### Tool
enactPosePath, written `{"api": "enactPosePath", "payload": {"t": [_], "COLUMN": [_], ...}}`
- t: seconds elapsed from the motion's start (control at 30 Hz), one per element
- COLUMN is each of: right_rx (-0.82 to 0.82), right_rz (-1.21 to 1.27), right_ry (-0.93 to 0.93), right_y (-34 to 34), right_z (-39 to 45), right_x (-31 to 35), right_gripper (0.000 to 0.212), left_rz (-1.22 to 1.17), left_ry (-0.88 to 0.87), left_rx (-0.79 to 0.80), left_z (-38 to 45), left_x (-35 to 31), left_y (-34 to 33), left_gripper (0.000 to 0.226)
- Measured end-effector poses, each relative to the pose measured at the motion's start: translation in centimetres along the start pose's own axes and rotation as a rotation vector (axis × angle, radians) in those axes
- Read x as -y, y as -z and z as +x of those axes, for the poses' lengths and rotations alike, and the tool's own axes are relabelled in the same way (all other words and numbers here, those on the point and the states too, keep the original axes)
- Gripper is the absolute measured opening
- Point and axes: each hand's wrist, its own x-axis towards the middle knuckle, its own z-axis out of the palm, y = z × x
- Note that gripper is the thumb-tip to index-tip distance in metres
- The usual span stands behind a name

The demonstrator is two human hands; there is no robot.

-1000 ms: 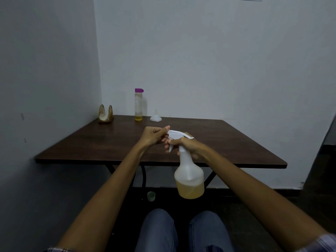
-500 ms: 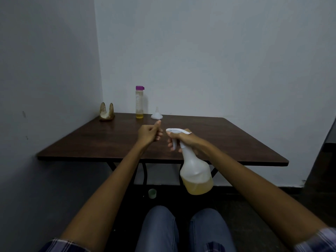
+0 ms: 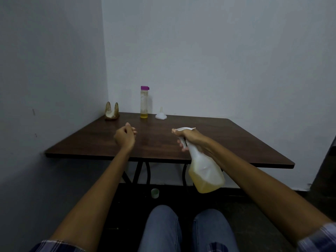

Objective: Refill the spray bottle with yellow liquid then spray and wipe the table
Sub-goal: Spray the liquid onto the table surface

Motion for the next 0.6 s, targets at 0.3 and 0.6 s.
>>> {"api": "enactPosePath", "payload": {"t": [0.3, 0.6], "right_rx": [-0.06, 0.215], "right_rz": [-0.017, 0.025], "right_ry": [-0.014, 0.065], "right_y": [0.1, 1.0], "right_z": [-0.2, -1.3], "right_x": [-0.9, -0.9], "right_gripper": [0.019, 0.033], "left_rz": [-0.104, -0.146], "left_ry": [0.075, 0.18], "left_rx": [0.303, 0.959], "left_z": [-1.1, -3.6], "left_x": [-1.5, -4.7], "left_y": [-2.1, -3.2], "left_gripper": [0.034, 0.03]}}
